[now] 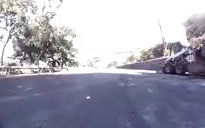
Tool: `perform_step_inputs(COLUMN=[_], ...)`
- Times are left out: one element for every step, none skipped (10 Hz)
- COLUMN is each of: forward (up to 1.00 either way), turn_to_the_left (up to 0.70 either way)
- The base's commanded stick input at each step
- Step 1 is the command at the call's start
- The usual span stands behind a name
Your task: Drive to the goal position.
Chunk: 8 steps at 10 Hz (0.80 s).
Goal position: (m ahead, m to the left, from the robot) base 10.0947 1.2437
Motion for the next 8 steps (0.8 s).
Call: perform_step_inputs(forward=[0.5,0.5,0.5,0.5,0.5,0.5,0.5,0.5], turn_to_the_left=[0.0,0.0,0.0,0.0,0.0,0.0,0.0,0.0])
